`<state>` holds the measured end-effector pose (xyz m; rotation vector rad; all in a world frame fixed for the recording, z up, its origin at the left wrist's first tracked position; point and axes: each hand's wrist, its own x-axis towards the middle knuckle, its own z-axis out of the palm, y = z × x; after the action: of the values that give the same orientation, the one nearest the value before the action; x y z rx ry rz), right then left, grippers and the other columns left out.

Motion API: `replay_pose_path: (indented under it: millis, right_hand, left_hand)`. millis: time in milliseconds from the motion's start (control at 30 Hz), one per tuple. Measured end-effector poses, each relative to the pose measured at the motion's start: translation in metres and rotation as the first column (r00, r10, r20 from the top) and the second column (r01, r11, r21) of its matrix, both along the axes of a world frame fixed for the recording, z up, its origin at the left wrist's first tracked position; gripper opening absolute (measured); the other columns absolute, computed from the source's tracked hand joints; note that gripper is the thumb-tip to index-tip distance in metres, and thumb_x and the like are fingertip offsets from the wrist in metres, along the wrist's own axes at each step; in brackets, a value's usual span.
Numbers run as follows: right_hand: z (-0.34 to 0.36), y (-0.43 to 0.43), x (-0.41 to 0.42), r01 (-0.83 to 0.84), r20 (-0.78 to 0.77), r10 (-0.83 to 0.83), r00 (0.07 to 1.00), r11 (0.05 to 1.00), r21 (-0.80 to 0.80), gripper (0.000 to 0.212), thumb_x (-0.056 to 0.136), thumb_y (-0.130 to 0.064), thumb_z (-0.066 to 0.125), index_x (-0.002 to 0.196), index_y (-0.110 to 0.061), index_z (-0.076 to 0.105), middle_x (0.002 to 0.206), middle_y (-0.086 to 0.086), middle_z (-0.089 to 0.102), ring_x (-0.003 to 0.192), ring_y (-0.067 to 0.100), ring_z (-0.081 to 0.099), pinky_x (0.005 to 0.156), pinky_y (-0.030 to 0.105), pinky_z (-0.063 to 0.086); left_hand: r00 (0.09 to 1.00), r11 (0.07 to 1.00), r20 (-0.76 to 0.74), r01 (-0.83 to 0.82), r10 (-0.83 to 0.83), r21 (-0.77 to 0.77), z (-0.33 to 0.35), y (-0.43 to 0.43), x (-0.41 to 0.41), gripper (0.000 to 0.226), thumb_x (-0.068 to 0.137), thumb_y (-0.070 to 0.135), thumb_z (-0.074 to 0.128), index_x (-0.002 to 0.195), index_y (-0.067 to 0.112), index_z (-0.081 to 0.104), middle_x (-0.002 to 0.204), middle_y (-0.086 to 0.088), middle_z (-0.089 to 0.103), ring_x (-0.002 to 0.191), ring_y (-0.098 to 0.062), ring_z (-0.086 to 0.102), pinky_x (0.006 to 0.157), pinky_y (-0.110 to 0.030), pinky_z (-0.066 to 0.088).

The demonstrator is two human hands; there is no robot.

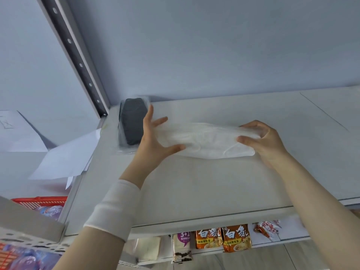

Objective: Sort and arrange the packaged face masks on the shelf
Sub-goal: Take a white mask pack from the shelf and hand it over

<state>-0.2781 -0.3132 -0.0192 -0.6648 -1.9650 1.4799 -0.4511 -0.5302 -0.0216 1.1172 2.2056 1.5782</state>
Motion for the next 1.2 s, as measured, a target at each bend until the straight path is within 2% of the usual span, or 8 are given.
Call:
replay_pose_path:
  millis: [133, 233, 333, 567, 800, 967, 1067, 1200]
  right_hand:
    - [0.004, 0.0, 0.005, 0.015, -0.079, -0.017, 0.997, 0.999, -0.031, 0.025, 0.051, -0.017, 0.08, 0.068, -0.026, 0.065, 0.072, -0.017, 0.069, 0.068, 0.0, 0.062, 0.067, 0.015, 0.05]
    - [0.006, -0.001, 0.011, 0.008, -0.103, -0.005, 0.995, 0.999, 0.033, 0.037, 0.047, -0.015, 0.088, 0.073, -0.026, 0.063, 0.072, -0.022, 0.068, 0.068, -0.005, 0.061, 0.066, 0.01, 0.048]
    - [-0.002, -0.007, 0.017, 0.023, -0.029, -0.021, 0.999, 0.997, 0.068, 0.05, 0.041, -0.032, 0.086, 0.081, -0.025, 0.058, 0.072, -0.026, 0.065, 0.067, -0.008, 0.058, 0.064, 0.007, 0.044]
    - [-0.002, -0.013, 0.025, 0.118, -0.013, -0.117, 0.993, 0.993, 0.011, 0.038, 0.063, -0.016, 0.083, 0.084, -0.028, 0.054, 0.075, -0.019, 0.062, 0.064, -0.011, 0.056, 0.06, 0.006, 0.043]
    - [0.014, -0.032, 0.116, 0.039, 0.126, -0.008, 0.992, 0.969, -0.245, 0.041, 0.073, -0.012, 0.067, 0.107, -0.027, 0.052, 0.099, -0.009, 0.063, 0.088, 0.003, 0.063, 0.069, 0.015, 0.054]
    - [0.002, -0.042, 0.206, 0.296, 0.205, -0.25, 0.946, 0.926, -0.235, 0.041, 0.075, -0.019, 0.076, 0.11, -0.016, 0.055, 0.064, -0.009, 0.061, 0.041, -0.001, 0.05, 0.044, 0.012, 0.041]
    - [-0.004, -0.049, 0.261, 0.394, 0.116, -0.377, 0.919, 0.857, -0.333, 0.042, 0.077, -0.005, 0.07, 0.117, -0.005, 0.056, 0.087, -0.005, 0.072, 0.064, 0.003, 0.066, 0.054, 0.012, 0.048]
    - [-0.015, -0.055, 0.344, 0.468, 0.059, -0.499, 0.864, 0.758, -0.454, 0.056, 0.072, -0.011, 0.073, 0.125, -0.006, 0.055, 0.115, 0.006, 0.068, 0.106, 0.02, 0.065, 0.083, 0.026, 0.054]
  left_hand:
    - [0.998, 0.998, -0.009, -0.059, 0.059, 0.024, 0.005, 0.001, 0.007, 0.105, 0.067, 0.015, 0.083, 0.147, 0.025, 0.016, 0.099, 0.014, 0.049, 0.092, 0.018, 0.046, 0.079, 0.006, 0.03]
    - [0.997, 0.996, -0.046, -0.054, 0.058, 0.075, 0.0, 0.001, 0.013, 0.106, 0.068, 0.013, 0.083, 0.145, 0.027, 0.012, 0.106, 0.027, 0.047, 0.093, 0.019, 0.046, 0.085, 0.002, 0.031]
    - [1.0, 1.0, 0.003, -0.014, 0.014, 0.023, -0.01, -0.002, 0.018, 0.113, 0.066, 0.014, 0.084, 0.148, 0.024, 0.007, 0.117, 0.046, 0.022, 0.103, 0.019, 0.04, 0.091, 0.0, 0.028]
    - [0.999, 0.999, 0.009, -0.046, 0.046, -0.019, -0.003, 0.002, 0.026, 0.066, 0.069, 0.02, 0.083, 0.122, 0.026, 0.044, 0.113, 0.021, 0.047, 0.104, -0.006, 0.047, 0.077, -0.003, 0.036]
    - [0.973, 0.979, 0.166, 0.178, -0.16, -0.101, 0.014, 0.022, 0.05, 0.048, 0.065, 0.024, 0.086, 0.103, 0.024, 0.057, 0.081, 0.015, 0.055, 0.066, 0.0, 0.052, 0.059, -0.012, 0.039]
    - [0.889, 0.871, 0.142, 0.456, -0.436, -0.181, 0.023, 0.066, 0.104, 0.038, 0.07, 0.02, 0.082, 0.085, 0.038, 0.053, 0.075, 0.022, 0.056, 0.067, 0.01, 0.056, 0.057, -0.004, 0.04]
    - [0.792, 0.755, 0.129, 0.608, -0.597, -0.244, 0.029, 0.097, 0.153, 0.027, 0.074, 0.024, 0.079, 0.094, 0.03, 0.063, 0.057, 0.024, 0.056, 0.055, 0.011, 0.053, 0.054, -0.004, 0.037]
    - [0.685, 0.638, 0.175, 0.725, -0.707, -0.261, 0.021, 0.14, 0.232, 0.033, 0.073, 0.032, 0.077, 0.1, 0.031, 0.058, 0.092, 0.018, 0.06, 0.085, 0.0, 0.056, 0.07, -0.01, 0.04]
